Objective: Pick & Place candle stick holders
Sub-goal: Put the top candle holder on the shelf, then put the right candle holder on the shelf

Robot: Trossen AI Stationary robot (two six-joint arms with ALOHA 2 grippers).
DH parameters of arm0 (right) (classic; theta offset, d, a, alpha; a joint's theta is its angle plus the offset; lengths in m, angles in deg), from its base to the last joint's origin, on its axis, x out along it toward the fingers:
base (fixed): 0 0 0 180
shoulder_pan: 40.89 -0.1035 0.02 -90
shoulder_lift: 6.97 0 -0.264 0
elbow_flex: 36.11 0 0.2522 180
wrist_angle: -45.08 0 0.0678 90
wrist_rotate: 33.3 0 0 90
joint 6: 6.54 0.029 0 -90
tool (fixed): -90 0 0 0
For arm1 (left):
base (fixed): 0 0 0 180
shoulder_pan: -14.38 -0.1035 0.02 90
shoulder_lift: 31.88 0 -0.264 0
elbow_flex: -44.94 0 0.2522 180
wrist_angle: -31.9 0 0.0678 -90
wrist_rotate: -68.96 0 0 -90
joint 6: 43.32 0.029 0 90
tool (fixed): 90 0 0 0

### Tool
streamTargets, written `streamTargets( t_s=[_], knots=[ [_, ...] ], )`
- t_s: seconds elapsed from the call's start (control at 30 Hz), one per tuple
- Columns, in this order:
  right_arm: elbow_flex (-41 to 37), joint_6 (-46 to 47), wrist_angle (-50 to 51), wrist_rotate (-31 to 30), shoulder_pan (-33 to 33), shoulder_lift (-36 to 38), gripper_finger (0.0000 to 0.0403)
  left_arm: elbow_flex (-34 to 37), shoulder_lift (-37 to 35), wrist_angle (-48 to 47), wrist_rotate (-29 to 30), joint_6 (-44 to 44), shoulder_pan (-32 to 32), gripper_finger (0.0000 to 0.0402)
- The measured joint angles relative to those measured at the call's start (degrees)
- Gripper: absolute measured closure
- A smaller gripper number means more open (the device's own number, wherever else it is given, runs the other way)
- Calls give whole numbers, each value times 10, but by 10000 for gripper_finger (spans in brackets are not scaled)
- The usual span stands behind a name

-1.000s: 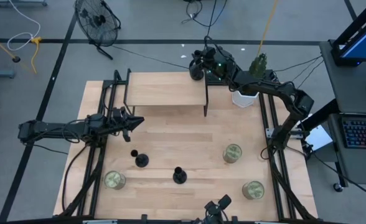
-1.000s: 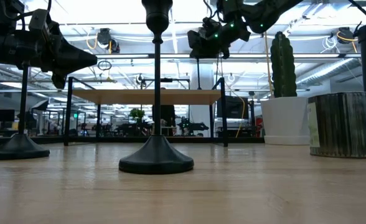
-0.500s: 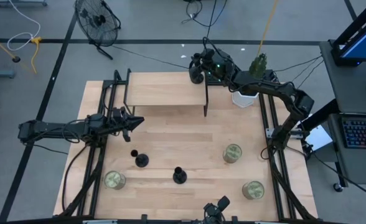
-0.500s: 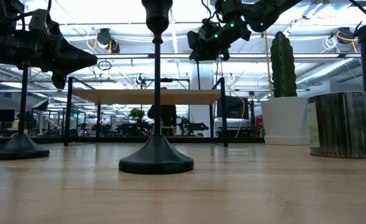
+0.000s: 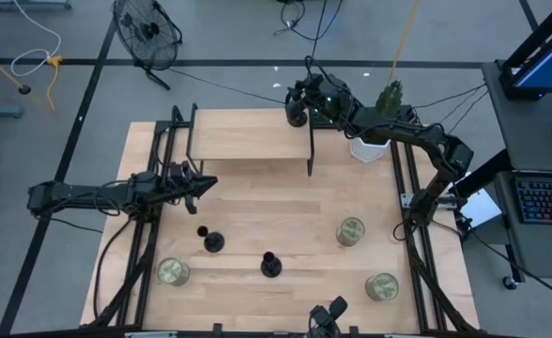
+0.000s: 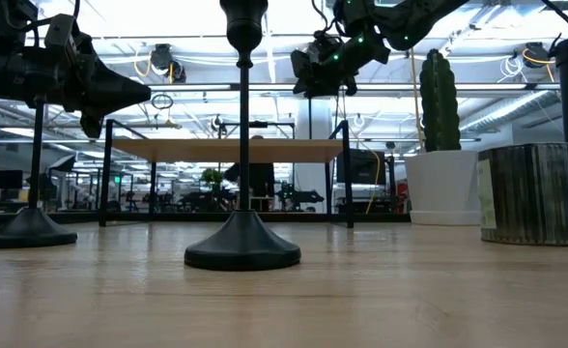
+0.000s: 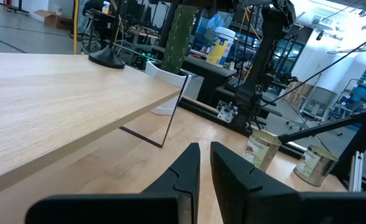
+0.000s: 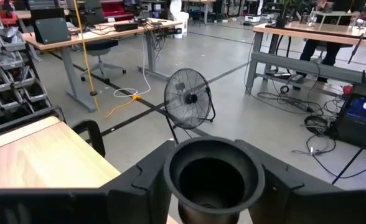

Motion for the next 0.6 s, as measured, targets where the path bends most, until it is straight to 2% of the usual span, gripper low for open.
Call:
streamTargets(
  t_s=[0.4, 0.6],
  knots=[
    [0, -51, -7, -4, -24, 3, 168, 0, 0, 0, 0, 0, 0, 360],
    [0, -108, -54, -63, -40, 3, 141, 0, 0, 0, 0, 0, 0, 360]
  ],
)
